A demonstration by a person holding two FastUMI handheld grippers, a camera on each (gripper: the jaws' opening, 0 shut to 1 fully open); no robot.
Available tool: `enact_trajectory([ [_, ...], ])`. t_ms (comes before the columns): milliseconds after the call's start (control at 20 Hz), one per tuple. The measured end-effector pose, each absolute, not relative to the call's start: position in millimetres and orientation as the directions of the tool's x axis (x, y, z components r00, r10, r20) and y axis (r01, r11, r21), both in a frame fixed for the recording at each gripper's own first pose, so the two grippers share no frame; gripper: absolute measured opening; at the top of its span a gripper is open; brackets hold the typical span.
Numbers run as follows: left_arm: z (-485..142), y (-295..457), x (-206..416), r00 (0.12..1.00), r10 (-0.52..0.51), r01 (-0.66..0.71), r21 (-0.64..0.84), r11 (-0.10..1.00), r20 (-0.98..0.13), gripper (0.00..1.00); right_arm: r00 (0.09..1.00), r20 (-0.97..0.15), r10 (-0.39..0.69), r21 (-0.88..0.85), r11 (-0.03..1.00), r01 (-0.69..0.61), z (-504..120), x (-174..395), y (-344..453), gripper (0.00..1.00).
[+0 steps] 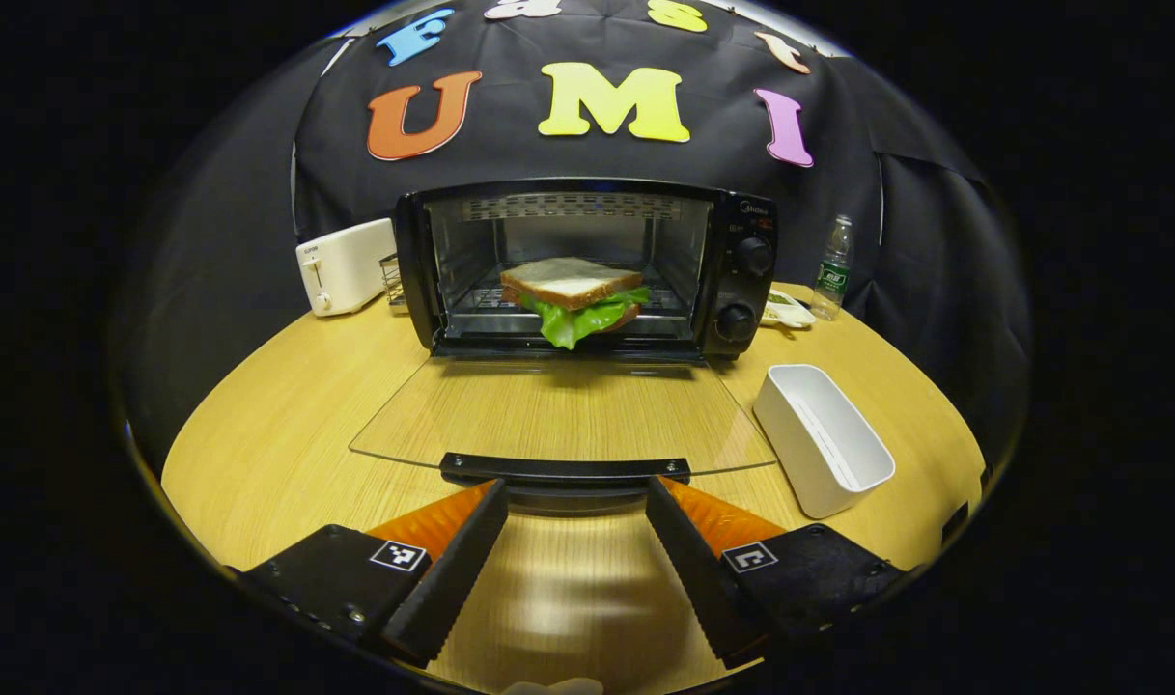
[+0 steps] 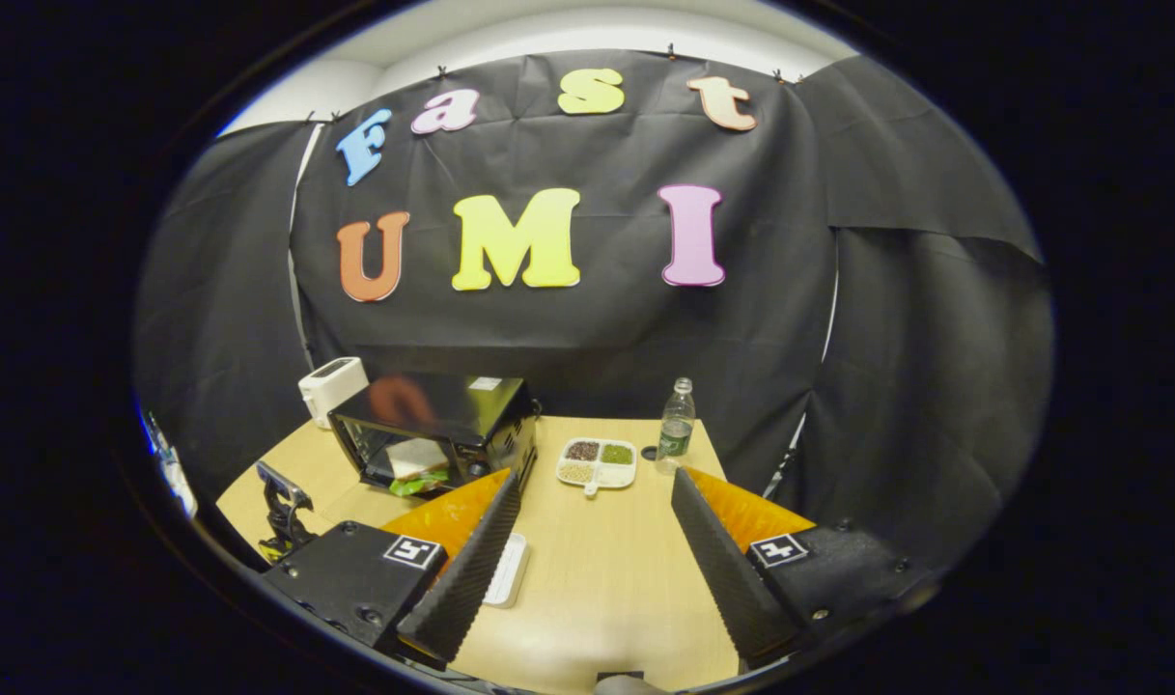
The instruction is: Open the electric oven with the left hand, put the food in, and close the electric oven.
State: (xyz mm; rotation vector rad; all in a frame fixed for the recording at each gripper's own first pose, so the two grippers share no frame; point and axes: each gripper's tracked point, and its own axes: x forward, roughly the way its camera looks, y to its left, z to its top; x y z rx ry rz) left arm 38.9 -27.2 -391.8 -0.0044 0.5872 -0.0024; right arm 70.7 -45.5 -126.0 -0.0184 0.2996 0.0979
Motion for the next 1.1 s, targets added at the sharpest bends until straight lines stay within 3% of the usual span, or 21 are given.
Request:
enact_trajectory([
  [150,-398,-25,42,0.823,-0.012,0.007,-0.012,1.0,-0.568,0.95,0.946,-0.309,0.097,-0.003,0.995,-0.103,-131,71,-47,0.96],
  [200,-398,-25,40,0.818,-0.013,0.005,-0.015,1.0,-0.576,0.95,0.944,-0.315,0.096,-0.002,0.995,-0.102,-132,72,-47,1.0],
  [300,-395,-24,42,0.826,-0.012,0.003,-0.016,1.0,-0.564,0.97,0.945,-0.311,0.098,0.0,0.995,-0.103,-131,73,-47,0.96],
  [350,-395,-24,43,0.821,-0.01,0.005,-0.01,1.0,-0.57,0.97,0.945,-0.311,0.102,0.001,0.994,-0.107,-132,74,-47,1.0],
  [550,-388,-24,43,0.819,-0.008,0.01,0.001,1.0,-0.573,0.97,0.948,-0.3,0.111,0.019,0.994,-0.11,-125,77,-45,0.96],
  [600,-384,-25,42,0.821,-0.007,0.008,-0.001,1.0,-0.571,0.97,0.95,-0.293,0.109,0.018,0.994,-0.108,-123,78,-45,1.0],
  [650,-380,-25,43,0.825,-0.007,0.007,-0.002,1.0,-0.565,0.97,0.951,-0.289,0.111,0.02,0.994,-0.109,-121,79,-46,0.96],
  [800,-364,-24,47,0.831,-0.006,0.006,-0.001,1.0,-0.556,0.97,0.954,-0.277,0.115,0.034,0.993,-0.11,-115,80,-46,1.0],
  [1100,-320,-23,67,0.86,-0.007,0.006,-0.004,1.0,-0.51,0.97,0.959,-0.257,0.118,0.066,0.992,-0.105,-109,83,-51,0.96],
])
